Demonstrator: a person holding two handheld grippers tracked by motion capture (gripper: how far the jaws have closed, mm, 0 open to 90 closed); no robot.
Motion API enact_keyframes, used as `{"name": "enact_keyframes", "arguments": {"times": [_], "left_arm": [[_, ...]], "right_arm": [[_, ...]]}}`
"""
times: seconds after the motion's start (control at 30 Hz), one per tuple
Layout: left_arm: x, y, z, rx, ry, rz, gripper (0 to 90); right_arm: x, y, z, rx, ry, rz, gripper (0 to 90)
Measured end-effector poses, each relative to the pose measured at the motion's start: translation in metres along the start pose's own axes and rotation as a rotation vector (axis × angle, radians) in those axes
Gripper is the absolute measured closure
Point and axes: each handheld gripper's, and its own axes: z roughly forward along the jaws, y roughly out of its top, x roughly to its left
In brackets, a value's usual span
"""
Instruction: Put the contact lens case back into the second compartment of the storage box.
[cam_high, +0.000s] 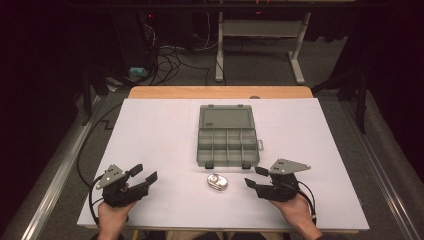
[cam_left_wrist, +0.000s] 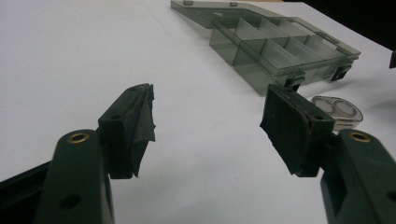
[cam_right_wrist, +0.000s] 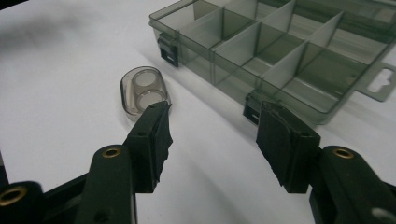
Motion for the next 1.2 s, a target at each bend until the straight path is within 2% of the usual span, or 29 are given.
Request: {"name": "enact_keyframes", "arguments": {"times": [0.03,0.3,0.5,0.53,0.63,0.67,1.0,1.2], "left_arm": [[0.0,0.0,0.0,0.0,0.0,0.0,34.3],[0.0,0.0,0.001,0.003,0.0,0.005,34.3],[0.001,-0.001,0.002,0.018,-0.002,0.005,34.3],[0.001,0.0,0.003,0.023,-0.003,0.005,34.3],[0.001,0.0,0.003,0.026,-0.003,0.006,34.3],[0.002,-0.001,0.003,0.028,-0.005,0.005,34.3],[0.002,0.0,0.004,0.03,-0.008,0.009,34.3],[0.002,-0.001,0.004,0.031,-0.01,0.009,34.3]], "right_arm": [[0.002,0.003,0.005,0.018,0.015,0.002,45.3],[0.008,0.013,0.021,0.082,0.046,-0.021,46.4],[0.013,0.019,0.032,0.132,0.056,-0.037,47.3],[0.017,0.023,0.036,0.162,0.062,-0.04,47.6],[0.02,0.026,0.041,0.183,0.07,-0.05,47.6],[0.023,0.029,0.045,0.201,0.077,-0.069,47.5],[0.039,0.04,0.063,0.26,0.115,-0.115,46.8],[0.044,0.044,0.076,0.297,0.114,-0.131,45.6]]}}
